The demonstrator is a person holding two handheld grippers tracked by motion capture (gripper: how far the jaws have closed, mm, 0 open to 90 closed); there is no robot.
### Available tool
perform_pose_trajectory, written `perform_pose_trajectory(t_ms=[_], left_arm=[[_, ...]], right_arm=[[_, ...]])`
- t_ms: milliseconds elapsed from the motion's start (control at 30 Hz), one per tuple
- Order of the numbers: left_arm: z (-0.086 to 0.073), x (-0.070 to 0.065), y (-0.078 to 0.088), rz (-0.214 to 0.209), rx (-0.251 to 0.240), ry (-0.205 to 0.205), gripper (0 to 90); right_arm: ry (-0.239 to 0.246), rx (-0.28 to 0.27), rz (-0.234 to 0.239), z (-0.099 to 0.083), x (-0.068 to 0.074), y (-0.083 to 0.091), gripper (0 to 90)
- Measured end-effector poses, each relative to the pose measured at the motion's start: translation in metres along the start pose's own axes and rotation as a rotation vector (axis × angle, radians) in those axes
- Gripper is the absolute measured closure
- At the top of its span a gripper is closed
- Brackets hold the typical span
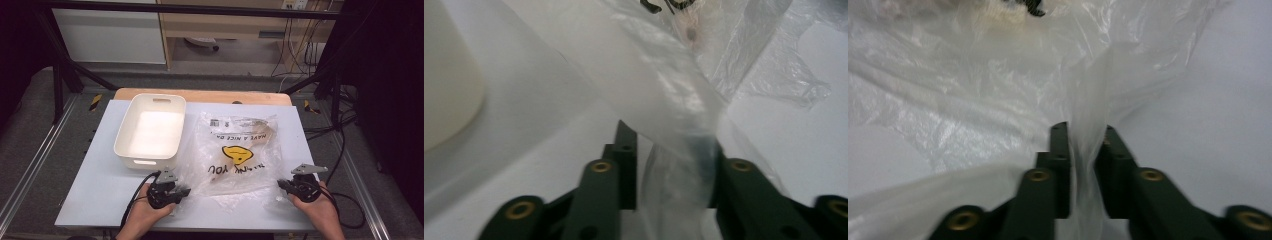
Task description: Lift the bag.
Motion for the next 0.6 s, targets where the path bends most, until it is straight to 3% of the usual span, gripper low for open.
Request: perform_pose_trajectory(t_ms=[200, 233, 433, 600], left_arm=[[0.007, 0.002, 0.016, 0.05, -0.073, 0.019, 30.7], [0.008, 0.002, 0.019, 0.05, -0.089, 0.025, 28.8], [0.015, 0.0, 0.033, 0.04, -0.158, 0.044, 15.8], [0.018, 0.005, 0.043, 0.056, -0.209, 0.087, 13.0]], right_arm=[[-0.048, -0.073, 0.013, 0.007, 0.003, 0.002, 37.8], [-0.04, -0.088, -0.004, 0.009, 0.002, 0.002, 30.7], [-0.041, -0.158, -0.021, 0.021, 0.005, 0.005, 8.7], [-0.046, -0.222, -0.019, 0.033, 0.007, 0.009, 4.8]])
Point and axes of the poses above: each handheld gripper's, and its own axes: y roughly backward along the jaws, z roughly out of its top, x roughly to its left, the point moved 6 cm from there along -y, roughly forward along the jaws, and after that the axes turned 10 degrees about -x, right-handed, at the moved point
